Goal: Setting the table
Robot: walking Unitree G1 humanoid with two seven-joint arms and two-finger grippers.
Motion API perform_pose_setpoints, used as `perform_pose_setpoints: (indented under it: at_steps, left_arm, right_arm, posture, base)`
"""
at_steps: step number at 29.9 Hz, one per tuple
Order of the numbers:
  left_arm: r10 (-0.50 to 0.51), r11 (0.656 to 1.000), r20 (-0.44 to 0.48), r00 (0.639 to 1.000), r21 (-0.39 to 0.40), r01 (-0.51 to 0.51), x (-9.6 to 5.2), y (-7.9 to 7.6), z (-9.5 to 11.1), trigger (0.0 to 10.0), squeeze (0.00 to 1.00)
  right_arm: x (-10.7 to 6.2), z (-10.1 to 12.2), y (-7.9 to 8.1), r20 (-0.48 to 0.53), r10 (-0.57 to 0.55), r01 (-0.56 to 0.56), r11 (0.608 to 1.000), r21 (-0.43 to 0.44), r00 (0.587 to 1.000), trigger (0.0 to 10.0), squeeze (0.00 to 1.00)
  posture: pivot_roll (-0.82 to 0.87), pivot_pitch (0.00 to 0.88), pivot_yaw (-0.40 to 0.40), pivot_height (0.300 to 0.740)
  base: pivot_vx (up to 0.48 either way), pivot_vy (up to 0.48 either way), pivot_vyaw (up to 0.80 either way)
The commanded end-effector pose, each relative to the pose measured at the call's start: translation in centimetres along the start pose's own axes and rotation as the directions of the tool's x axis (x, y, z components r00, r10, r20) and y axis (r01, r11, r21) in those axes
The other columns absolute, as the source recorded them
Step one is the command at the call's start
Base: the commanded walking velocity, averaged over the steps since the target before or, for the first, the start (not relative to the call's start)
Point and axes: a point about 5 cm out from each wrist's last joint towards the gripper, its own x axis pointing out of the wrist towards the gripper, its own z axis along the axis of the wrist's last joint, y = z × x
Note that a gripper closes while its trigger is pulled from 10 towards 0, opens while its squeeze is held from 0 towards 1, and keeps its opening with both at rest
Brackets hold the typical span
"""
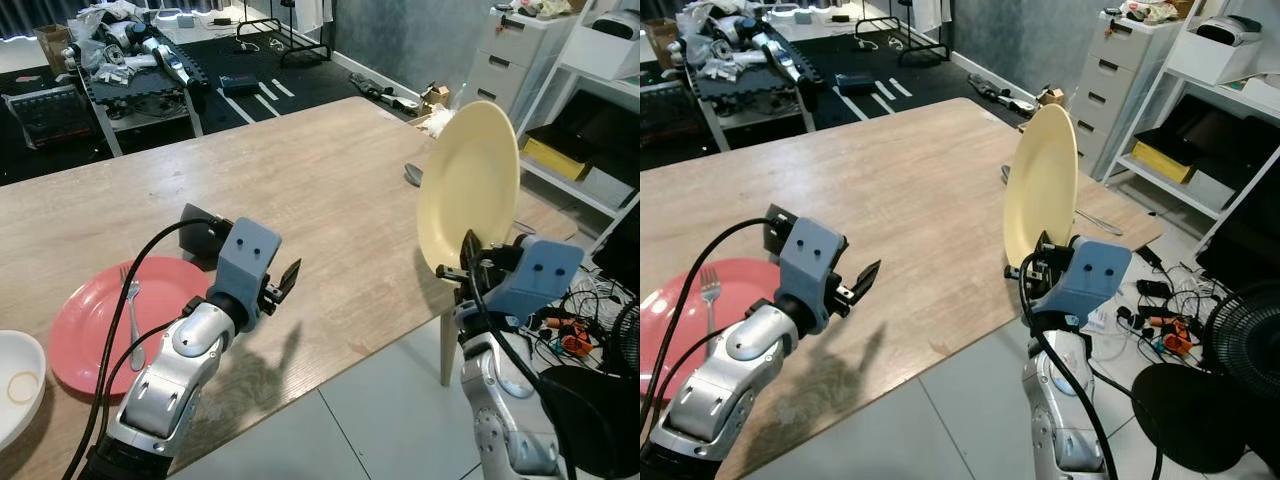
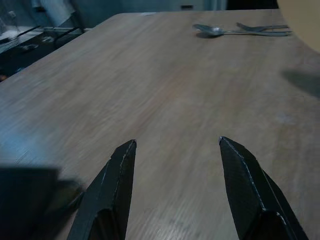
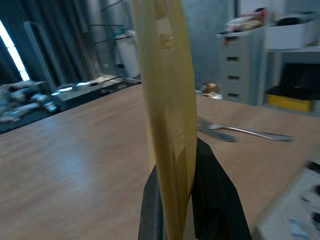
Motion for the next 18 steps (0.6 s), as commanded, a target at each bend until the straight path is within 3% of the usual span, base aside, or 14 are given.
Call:
perform_pose_setpoints:
  at_steps: [1,18]
  left_arm:
    - [-0.007,1.0,-0.012,1.0,0.001,0.007,-0.07,-0.21,-0.52,10.0,0.0]
    - [-0.002,1.0,-0.012,1.0,-0.002,0.002,0.02,0.04,-0.58,10.0,0.0]
  right_arm:
    - [-0.28,-0.46,-0.79,-0.016,-0.029,0.029,1.0,-0.012,0.999,10.0,0.0]
    - [-0.35,-0.82,-1.15,-0.034,-0.046,0.045,0.999,-0.017,0.998,10.0,0.0]
  posture:
    - [0.07,0.116,0.087,0.74]
    - [0.07,0.124,0.089,0.74]
  base:
    - [0.0,0.0,-0.8]
    - [0.0,0.0,-0.8]
